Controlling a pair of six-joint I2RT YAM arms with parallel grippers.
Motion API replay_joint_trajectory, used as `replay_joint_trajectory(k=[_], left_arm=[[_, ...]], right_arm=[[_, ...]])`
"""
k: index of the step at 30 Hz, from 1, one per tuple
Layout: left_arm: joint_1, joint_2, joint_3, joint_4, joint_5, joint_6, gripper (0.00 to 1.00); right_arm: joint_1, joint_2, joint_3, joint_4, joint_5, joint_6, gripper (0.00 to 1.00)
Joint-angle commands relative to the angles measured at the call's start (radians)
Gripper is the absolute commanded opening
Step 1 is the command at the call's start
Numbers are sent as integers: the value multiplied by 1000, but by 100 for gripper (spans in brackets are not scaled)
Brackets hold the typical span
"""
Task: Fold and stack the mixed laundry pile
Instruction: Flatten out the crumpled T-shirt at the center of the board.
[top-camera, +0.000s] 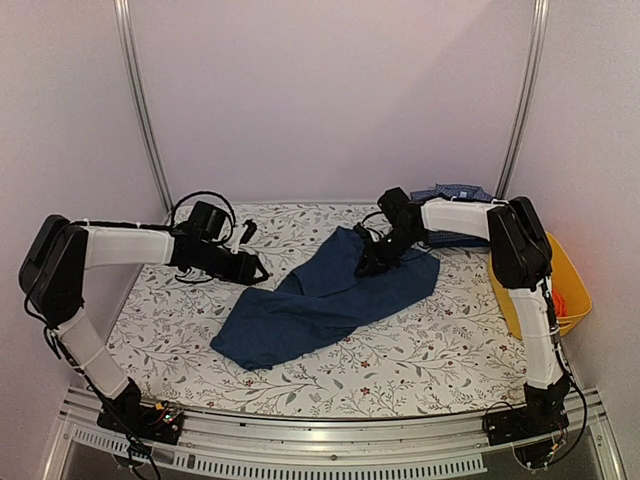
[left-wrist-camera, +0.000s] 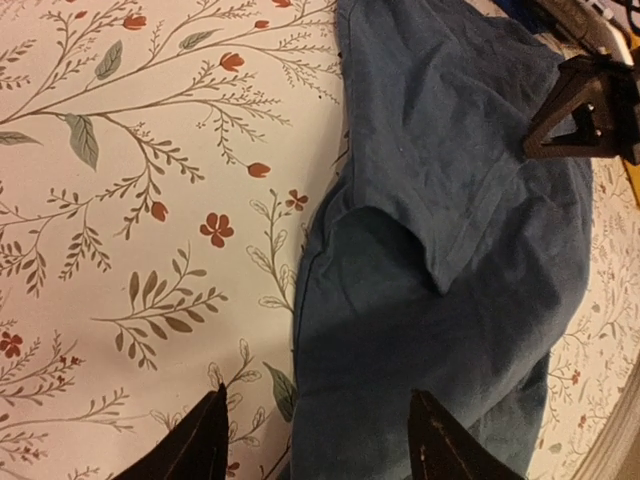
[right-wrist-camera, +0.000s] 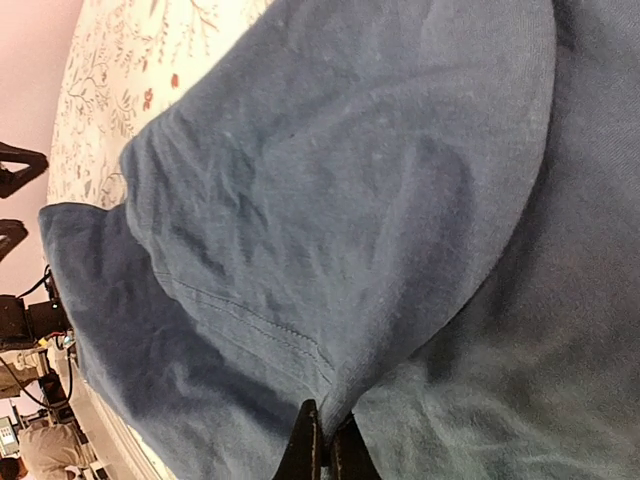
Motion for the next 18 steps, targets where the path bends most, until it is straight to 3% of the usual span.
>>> replay_joint_trajectory(k=[1,8,10,14,16,18], left_arm=[[31,-61,-74,-9,5,8,65],[68,-42,-141,40,145,-28,82],[67,8,-121,60,239,-35,79],[69,95,-84,100,426,-52,34],[81,84,-65,109,412,-56,10],[122,35,-33,123,363,-63,0]], right_arm=[[-38,-130,39,12,-51,27,0],[-114,-294,7,127,-156,118,0],[-127,-335,7,154,-166,138,0],[-168,-388,15,216,-196,193,0],[-202,-414,28,256,-205,233,0],[-239,-421,68,283,-205,277,0]])
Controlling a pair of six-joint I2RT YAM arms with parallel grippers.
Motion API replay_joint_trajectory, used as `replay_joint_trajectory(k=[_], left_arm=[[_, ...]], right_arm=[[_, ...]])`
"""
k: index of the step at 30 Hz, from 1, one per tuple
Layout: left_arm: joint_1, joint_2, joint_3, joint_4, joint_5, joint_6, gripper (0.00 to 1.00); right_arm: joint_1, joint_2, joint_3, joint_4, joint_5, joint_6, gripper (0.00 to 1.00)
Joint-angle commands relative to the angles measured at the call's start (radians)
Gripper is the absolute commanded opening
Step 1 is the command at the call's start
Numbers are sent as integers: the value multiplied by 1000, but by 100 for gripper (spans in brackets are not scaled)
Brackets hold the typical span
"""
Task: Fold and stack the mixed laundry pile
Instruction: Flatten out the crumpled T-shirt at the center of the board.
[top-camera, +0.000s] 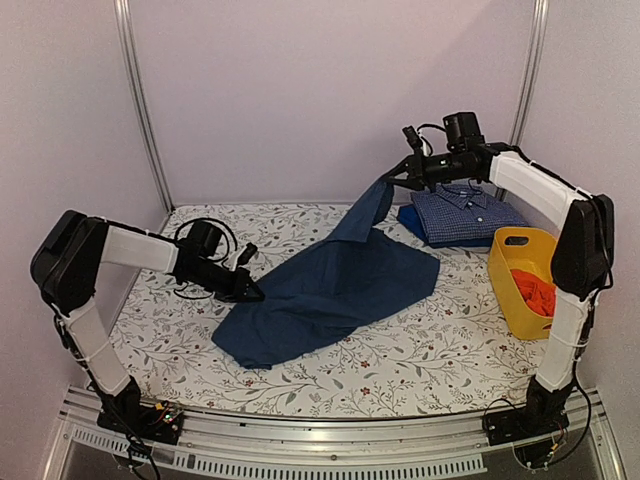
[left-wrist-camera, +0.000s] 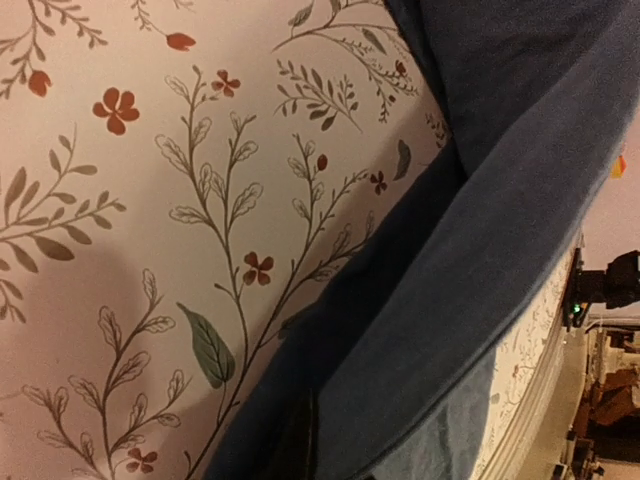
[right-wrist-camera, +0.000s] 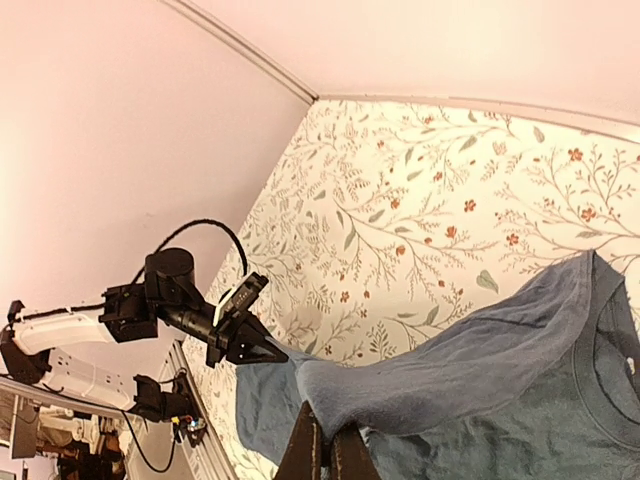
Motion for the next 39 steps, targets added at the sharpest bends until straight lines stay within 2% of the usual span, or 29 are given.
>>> replay_joint_trajectory(k=[1,4,8,11,13,15,20,23,24,26,28,31,34,37,39], left_arm=[[82,-78,100,62,11,-19,0],[138,-114,275,-2,-77,19,0],[137,-82,610,-168,-156,116,0],[96,-98,717,-260,-222,204,0],[36,-144,696,-305,-284,281,0],[-35,-202,607,-319,-327,323,0],[-246,-330,289,-302,-356,344,9],[-356,-369,163,-325,-366,317,27],[-364,-387,116,-318,-355,283,37],[-358,-438,51,-282,-341,228,64],[-339,-490,-5,-233,-356,199,76],[-308,-511,-49,-192,-371,204,76],[-276,-446,-43,-194,-398,218,69],[-208,-337,8,-190,-343,201,62],[-160,-253,59,-200,-241,193,60]], right_arm=[[-79,-37,93,109,-37,114,0],[-133,2,224,149,-63,188,0],[-160,77,432,242,-105,308,0],[-162,116,479,355,-143,421,0],[-164,104,471,360,-150,456,0],[-174,70,410,354,-151,442,0],[-237,-150,87,331,-150,381,0],[-259,-279,-110,260,-163,321,0],[-260,-312,-163,221,-161,275,0],[-259,-367,-289,183,-172,232,0],[-258,-415,-426,190,-179,221,0],[-258,-470,-530,192,-178,214,0],[-259,-490,-568,181,-171,202,0],[-258,-488,-574,171,-169,188,0],[-259,-486,-571,169,-168,183,0]])
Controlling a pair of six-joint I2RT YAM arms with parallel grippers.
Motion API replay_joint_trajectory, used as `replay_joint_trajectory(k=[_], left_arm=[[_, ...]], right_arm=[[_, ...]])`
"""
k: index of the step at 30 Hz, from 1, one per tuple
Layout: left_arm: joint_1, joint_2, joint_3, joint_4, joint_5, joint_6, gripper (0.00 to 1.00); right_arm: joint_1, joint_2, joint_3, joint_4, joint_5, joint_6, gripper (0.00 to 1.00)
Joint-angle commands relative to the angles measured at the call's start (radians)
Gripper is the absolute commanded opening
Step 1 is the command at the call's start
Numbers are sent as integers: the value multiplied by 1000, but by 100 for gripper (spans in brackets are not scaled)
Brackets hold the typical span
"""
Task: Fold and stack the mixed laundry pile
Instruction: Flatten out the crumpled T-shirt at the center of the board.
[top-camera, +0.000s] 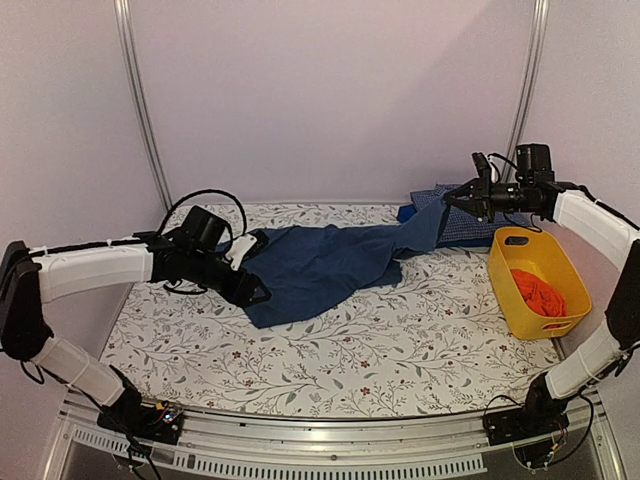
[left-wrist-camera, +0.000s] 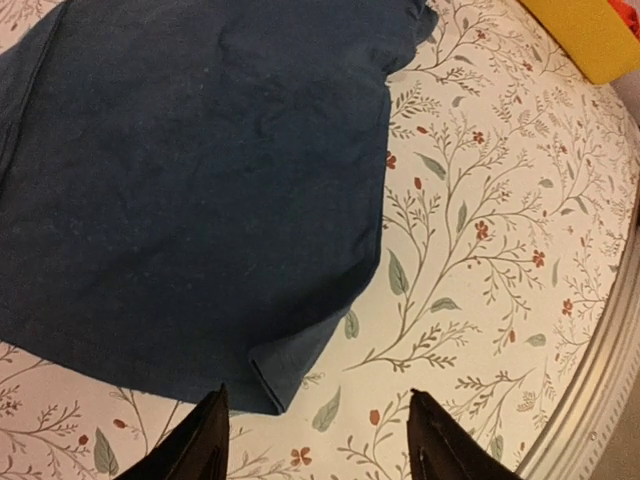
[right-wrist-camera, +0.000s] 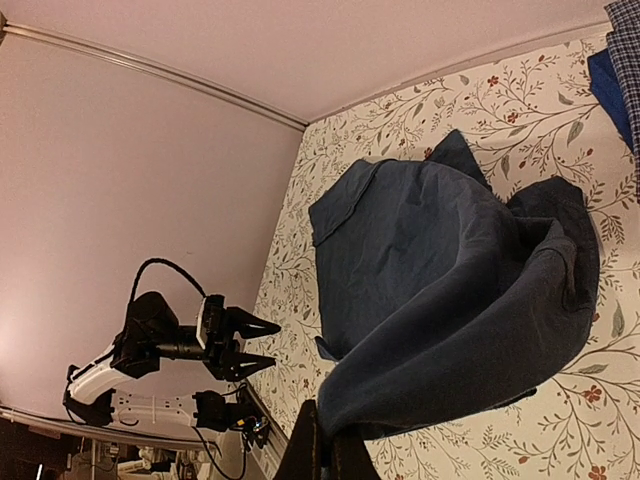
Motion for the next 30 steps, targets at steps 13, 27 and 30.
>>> replay_joint_trajectory(k=[13,27,30], left_arm=[[66,388,168,-85,227,72,59],[50,266,129,-28,137,52,0],[117,149,143,-13,134,-41,0]], right_arm=[[-2,-5,42,3,13,-39,0],[-1,-1,85,-1,0,-37,0],[-2,-33,124,-4,15,-45,0]])
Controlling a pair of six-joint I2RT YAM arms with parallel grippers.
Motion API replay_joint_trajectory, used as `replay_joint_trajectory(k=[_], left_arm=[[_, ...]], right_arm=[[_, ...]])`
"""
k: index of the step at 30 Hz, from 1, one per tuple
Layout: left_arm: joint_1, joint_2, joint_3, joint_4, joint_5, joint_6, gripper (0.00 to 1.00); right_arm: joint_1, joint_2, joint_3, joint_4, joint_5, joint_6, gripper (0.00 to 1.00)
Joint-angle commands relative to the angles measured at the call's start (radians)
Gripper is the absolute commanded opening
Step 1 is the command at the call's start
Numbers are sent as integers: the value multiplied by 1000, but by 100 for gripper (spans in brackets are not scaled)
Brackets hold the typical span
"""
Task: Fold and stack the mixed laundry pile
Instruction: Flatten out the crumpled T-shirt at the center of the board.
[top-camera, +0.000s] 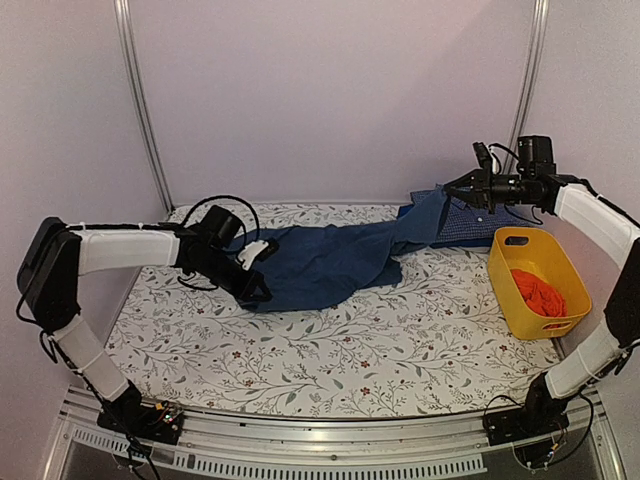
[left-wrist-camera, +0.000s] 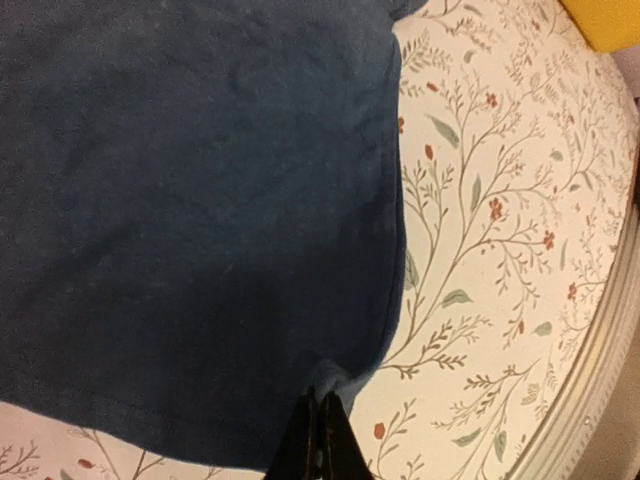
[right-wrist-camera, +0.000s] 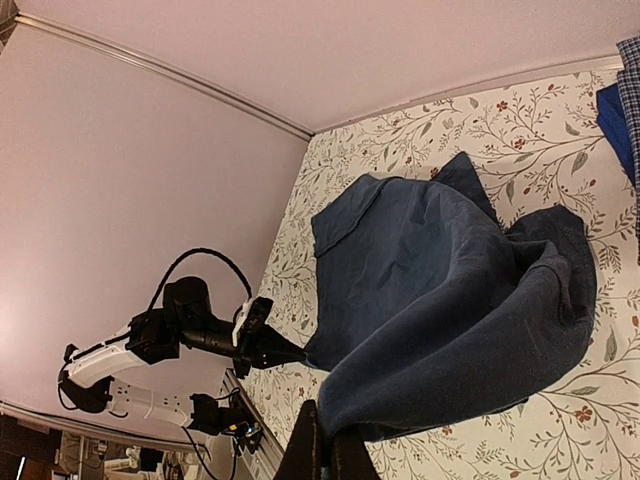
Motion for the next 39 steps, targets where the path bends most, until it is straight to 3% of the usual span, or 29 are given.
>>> replay_joint_trajectory(k=[1,5,10,18,26,31,34,37,39], left_arm=[[100,-192,24,65,3,-125,0],[184,-355,104,111,-98,-217,0],[190,-461,234,88,-126,-269,0],[191,-647,354,132,-150,-321,0],[197,-506,622,-17,-245,-306,0],[292,-375,667,-38,-225,-335,0],[365,-290,644,37,-161,-360,0],[434,-172,669,139,-104,-393,0],[476,-72,757,172,-84,-410,0]], right_arm=[[-2,-51,87,4,11,-18,0],[-2,-73,226,3,24,-20,0],[-2,-107,380,29,13,-16,0],[5,-193,464,173,-91,79,0],[6,-136,594,162,-56,120,0],[5,-37,592,123,50,91,0],[4,70,623,145,90,86,0],[2,244,751,188,103,109,0],[-2,373,945,228,92,177,0]])
